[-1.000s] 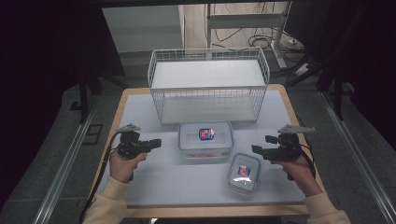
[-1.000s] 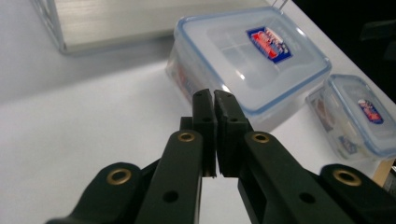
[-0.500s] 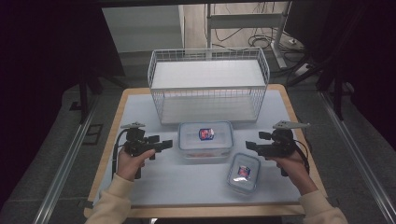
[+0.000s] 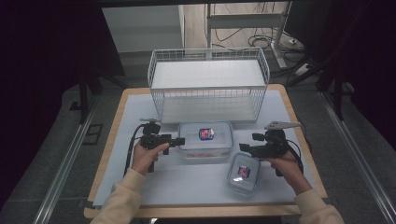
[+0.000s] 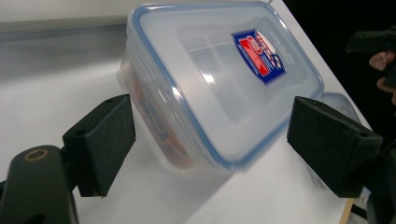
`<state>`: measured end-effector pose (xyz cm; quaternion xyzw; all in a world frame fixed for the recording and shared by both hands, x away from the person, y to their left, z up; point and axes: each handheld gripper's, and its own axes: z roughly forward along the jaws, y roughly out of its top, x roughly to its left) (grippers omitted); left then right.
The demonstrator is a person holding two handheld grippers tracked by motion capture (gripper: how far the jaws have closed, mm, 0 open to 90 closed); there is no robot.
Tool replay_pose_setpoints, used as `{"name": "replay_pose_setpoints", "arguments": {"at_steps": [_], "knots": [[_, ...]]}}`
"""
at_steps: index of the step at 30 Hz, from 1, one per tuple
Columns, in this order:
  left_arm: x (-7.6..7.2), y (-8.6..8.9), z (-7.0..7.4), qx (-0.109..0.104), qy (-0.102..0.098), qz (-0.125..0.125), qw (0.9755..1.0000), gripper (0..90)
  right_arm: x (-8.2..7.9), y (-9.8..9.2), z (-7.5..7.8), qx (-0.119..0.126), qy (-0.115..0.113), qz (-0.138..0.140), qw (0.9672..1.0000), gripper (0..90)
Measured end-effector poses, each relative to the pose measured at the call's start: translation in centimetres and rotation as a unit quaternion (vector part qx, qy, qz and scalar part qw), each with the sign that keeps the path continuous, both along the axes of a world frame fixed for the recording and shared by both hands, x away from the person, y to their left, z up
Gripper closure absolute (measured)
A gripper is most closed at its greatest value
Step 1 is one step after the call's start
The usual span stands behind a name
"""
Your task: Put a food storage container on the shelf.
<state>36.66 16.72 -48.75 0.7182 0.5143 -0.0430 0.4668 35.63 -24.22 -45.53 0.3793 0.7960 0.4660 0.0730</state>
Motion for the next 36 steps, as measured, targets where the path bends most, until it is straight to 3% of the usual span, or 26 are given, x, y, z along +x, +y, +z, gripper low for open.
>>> {"name": "replay_pose_setpoints", "arguments": {"at_steps": [3,6,15,23,27,29,30,32,36], "knots": [[0.5,-0.2,-0.2,-0.007,0.004,0.001,1.0,15.0,0.3,0.4,-0.2,-0.004,0.003,0.007,1.0,17.9],[1.3,-0.3,-1.0,-0.011,0.026,-0.012,0.9995,13.3,0.7,0.7,-0.2,-0.007,0.006,0.011,0.9999,17.6],[2.6,-1.1,-2.9,-0.03,0.064,-0.028,0.9971,12.4,2.0,1.0,-0.5,0.001,0.027,0.014,0.9995,16.7],[2.6,-1.2,-3.1,-0.042,0.066,-0.028,0.9965,21.3,3.5,2.1,-0.3,-0.004,0.047,0.02,0.9987,16.7],[2.6,-0.8,-3.1,-0.051,0.067,-0.028,0.9961,24.7,5.5,2.9,-1.1,0.003,0.095,0.016,0.9953,16.6],[2.6,-0.7,-3.2,-0.055,0.069,-0.028,0.9958,26.3,5.9,3.0,-1.3,0.003,0.104,0.013,0.9945,16.6],[2.6,-0.6,-3.2,-0.06,0.071,-0.027,0.9953,27.5,6.8,3.3,-1.8,0.003,0.121,0.011,0.9925,16.6],[2.6,-0.4,-3.4,-0.068,0.073,-0.025,0.9947,28.5,7.3,3.4,-2.2,0.002,0.135,0.008,0.9908,16.7],[2.6,-0.4,-3.3,-0.068,0.073,-0.025,0.9947,29.0,8.4,3.8,-3.1,0.007,0.163,0.009,0.9865,18.7]]}}
